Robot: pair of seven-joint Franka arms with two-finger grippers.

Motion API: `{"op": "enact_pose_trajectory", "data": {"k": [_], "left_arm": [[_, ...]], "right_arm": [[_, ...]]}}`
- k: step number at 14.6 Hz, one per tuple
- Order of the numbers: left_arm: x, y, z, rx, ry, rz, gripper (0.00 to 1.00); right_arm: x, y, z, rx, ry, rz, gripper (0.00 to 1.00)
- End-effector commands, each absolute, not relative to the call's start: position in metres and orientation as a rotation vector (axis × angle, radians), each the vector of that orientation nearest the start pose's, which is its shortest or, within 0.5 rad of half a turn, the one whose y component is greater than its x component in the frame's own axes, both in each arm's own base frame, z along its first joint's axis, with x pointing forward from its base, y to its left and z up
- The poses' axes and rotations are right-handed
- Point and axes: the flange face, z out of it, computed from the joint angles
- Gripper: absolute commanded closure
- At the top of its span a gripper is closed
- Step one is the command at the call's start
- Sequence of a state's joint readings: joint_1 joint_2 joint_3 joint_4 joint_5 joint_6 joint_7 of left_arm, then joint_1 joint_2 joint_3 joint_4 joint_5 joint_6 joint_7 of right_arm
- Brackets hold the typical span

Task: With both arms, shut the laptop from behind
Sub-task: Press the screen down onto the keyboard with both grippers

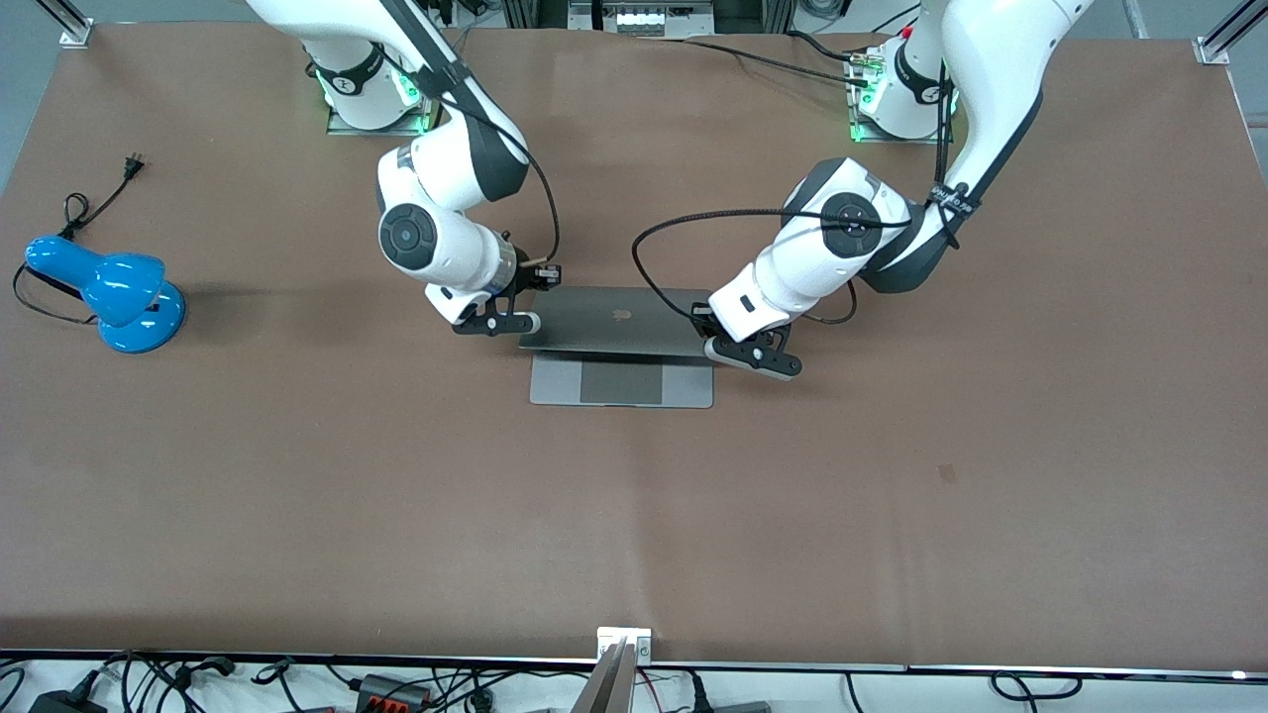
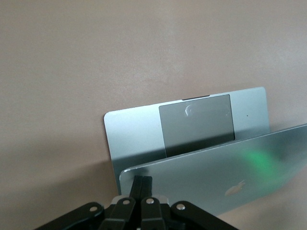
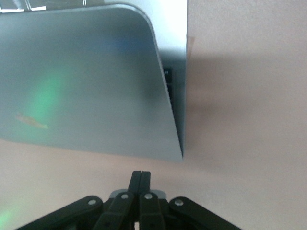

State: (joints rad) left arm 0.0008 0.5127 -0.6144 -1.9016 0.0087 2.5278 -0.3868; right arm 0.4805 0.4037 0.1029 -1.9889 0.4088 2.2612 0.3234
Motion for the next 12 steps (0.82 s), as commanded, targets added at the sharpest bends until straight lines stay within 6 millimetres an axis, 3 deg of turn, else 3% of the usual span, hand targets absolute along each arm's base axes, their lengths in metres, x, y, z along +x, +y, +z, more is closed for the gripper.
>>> {"op": "enact_pose_trajectory", "data": {"k": [1,12], "left_arm": [[0.557,-0.351,0.288,-3.479,0.261,-0.147,0.99],[0.567,-0.345,0.246,-3.487,0.264,-0.239,0.99]], "right_arm": [[0.506,0.342,0.235,-2.855,0.068,0.393,1.00],[0.520,0.347,0.192,-2.867,0.091,0.439,1.00]]}}
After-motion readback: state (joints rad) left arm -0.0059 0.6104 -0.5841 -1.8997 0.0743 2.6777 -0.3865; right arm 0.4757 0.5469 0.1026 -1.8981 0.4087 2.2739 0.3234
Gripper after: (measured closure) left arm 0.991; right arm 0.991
